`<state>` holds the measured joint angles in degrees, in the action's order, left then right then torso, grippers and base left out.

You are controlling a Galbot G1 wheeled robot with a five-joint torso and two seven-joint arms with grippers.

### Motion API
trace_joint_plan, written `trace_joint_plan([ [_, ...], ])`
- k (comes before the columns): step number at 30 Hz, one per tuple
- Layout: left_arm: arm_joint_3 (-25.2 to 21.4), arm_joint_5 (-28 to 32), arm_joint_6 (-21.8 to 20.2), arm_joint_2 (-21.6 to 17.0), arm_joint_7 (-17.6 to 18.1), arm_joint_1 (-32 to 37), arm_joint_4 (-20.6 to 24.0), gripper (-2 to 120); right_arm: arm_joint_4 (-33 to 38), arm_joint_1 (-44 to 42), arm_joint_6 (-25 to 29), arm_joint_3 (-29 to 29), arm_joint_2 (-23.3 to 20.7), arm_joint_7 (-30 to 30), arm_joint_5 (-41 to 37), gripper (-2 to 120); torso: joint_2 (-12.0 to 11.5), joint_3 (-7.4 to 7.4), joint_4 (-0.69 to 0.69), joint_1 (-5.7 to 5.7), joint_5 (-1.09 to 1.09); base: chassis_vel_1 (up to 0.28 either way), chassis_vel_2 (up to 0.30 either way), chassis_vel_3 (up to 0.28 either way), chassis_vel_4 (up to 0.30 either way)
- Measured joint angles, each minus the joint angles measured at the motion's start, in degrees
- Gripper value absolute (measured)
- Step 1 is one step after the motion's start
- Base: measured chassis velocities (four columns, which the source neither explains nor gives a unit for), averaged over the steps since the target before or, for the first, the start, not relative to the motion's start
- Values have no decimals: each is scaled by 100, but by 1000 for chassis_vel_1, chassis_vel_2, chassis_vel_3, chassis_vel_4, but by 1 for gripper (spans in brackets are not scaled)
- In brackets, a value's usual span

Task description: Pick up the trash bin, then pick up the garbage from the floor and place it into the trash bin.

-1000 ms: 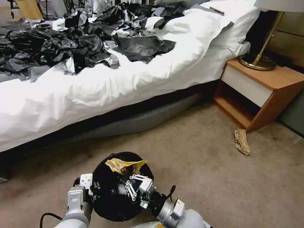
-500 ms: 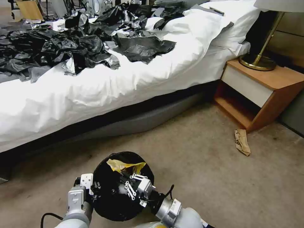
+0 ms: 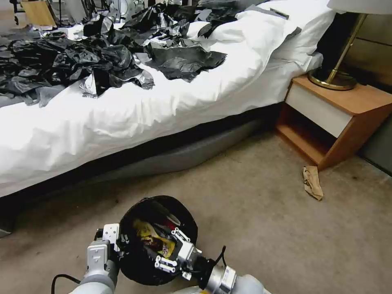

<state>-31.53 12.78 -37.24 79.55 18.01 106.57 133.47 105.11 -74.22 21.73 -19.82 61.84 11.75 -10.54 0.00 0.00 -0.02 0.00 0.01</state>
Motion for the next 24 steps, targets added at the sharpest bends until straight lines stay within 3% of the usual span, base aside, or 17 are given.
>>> trace_joint_plan([
  [6, -14, -3, -3, -18, 0, 12, 7, 0, 39, -2, 14, -55, -75, 38, 39, 98, 0, 0, 1, 0, 1, 0, 0, 0, 0],
  [17, -56, -1, -5, -64, -2, -9, -53, 0, 373, 142, 30, 458, -140, 80, 88, 100, 0, 0, -1, 0, 3, 0, 0, 0, 0],
  [24, -95, 10, -6, -99, -7, -11, -63, 0, 704, 94, 39, 966, -126, -421, 58, 100, 0, 0, 1, 0, 0, 0, 0, 0, 0],
])
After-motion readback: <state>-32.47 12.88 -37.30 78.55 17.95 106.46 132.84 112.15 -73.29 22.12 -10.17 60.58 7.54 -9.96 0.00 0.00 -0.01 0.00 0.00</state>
